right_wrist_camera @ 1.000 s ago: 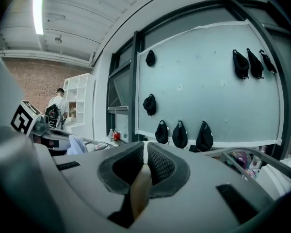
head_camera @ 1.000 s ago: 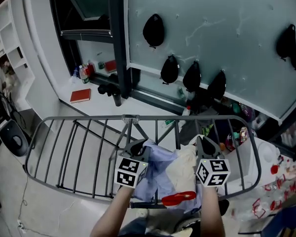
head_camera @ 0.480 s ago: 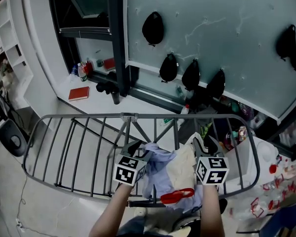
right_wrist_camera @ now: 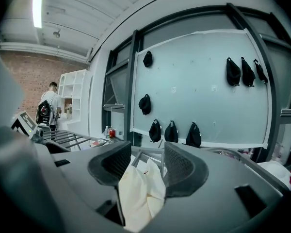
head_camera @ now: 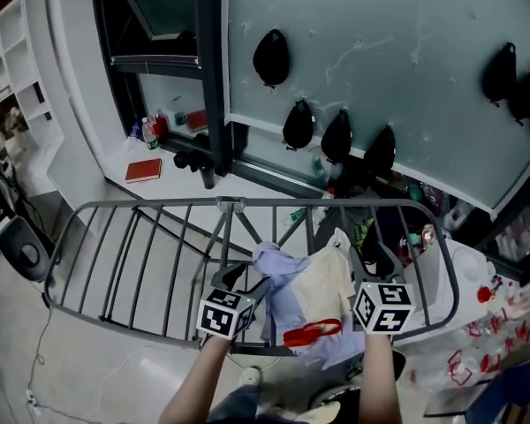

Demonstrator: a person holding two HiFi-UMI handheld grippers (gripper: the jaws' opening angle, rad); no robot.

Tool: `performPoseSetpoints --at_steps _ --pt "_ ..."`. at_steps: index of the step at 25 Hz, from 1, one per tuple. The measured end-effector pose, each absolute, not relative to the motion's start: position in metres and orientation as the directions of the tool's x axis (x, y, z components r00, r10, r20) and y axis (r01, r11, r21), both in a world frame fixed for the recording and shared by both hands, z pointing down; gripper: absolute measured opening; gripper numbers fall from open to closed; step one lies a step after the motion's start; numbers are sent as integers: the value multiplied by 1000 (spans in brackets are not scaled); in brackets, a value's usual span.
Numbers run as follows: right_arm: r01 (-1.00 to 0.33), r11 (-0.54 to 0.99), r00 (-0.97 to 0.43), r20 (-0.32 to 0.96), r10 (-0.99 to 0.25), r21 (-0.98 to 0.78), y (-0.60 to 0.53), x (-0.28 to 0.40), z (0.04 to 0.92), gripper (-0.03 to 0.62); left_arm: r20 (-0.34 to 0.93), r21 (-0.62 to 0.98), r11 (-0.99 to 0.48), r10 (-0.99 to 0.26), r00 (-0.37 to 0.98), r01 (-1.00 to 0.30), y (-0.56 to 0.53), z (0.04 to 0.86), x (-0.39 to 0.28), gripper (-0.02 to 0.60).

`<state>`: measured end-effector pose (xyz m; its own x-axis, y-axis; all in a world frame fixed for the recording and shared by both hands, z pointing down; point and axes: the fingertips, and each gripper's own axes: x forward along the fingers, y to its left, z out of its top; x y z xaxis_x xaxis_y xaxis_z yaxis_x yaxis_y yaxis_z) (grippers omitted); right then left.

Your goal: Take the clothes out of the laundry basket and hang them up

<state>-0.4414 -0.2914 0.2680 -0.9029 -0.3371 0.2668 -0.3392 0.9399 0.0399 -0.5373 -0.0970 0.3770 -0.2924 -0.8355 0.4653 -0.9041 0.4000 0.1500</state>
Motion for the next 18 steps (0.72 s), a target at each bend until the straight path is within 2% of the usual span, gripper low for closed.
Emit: performPoseSetpoints --at_steps 8,14,18 --pt "-367 930 -909 209 -360 6 -276 -366 252 199 335 104 374 -886 -321 -922 -91 321 -489 262" --pt "-416 909 -901 136 -412 -1 -277 -268 235 199 219 40 294 -935 -279 -955 -114 269 -414 262" --pt "-522 853 -843 157 -515 -10 -288 -169 247 199 231 45 183 -958 -168 -982 -146 277 -338 262"
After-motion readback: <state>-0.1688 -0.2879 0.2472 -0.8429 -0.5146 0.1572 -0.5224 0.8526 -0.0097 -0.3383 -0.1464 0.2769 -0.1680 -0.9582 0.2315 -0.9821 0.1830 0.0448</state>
